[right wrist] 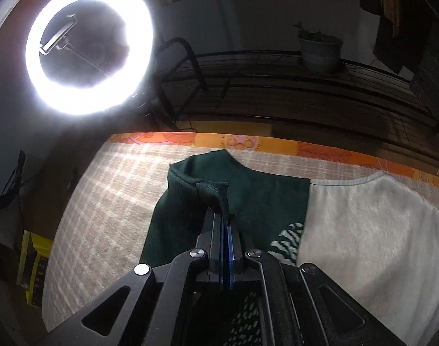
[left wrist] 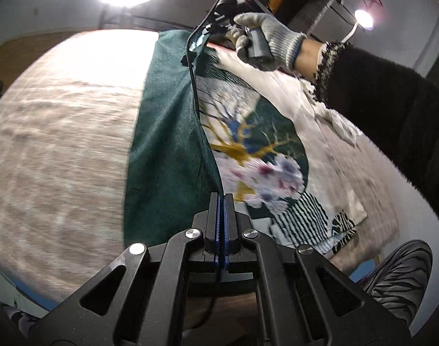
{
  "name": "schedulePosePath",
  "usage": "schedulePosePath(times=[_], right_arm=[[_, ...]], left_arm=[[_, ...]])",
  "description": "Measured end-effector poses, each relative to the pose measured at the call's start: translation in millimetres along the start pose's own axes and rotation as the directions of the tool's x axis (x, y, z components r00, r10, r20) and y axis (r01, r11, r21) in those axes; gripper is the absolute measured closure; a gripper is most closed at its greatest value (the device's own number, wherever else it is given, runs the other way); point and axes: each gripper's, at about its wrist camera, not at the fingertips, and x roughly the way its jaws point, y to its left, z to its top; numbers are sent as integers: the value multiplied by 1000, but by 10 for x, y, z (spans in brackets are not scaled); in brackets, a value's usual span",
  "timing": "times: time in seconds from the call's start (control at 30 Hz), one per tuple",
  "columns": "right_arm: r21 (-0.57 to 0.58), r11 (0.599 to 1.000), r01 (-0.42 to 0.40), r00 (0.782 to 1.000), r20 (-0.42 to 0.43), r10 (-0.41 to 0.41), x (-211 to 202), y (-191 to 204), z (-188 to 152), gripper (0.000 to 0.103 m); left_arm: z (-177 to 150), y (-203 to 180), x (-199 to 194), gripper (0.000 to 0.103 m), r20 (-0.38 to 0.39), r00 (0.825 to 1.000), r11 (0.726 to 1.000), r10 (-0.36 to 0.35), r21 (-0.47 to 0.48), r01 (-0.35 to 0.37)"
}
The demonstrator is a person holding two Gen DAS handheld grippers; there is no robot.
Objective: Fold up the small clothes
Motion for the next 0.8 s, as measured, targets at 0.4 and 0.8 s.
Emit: schedulePosePath(times=[0.4,0.8], right_arm=[[3,990,138,990,22,-138,-179,-541,-145,41],[24,993,116,985,126,-118,-1480,-953,-396,47]], left_arm=[[-160,-369,183,74,-117,989,987,-95,115,108],[-354,-343,-346,72,-111,976,950,-189,229,210]])
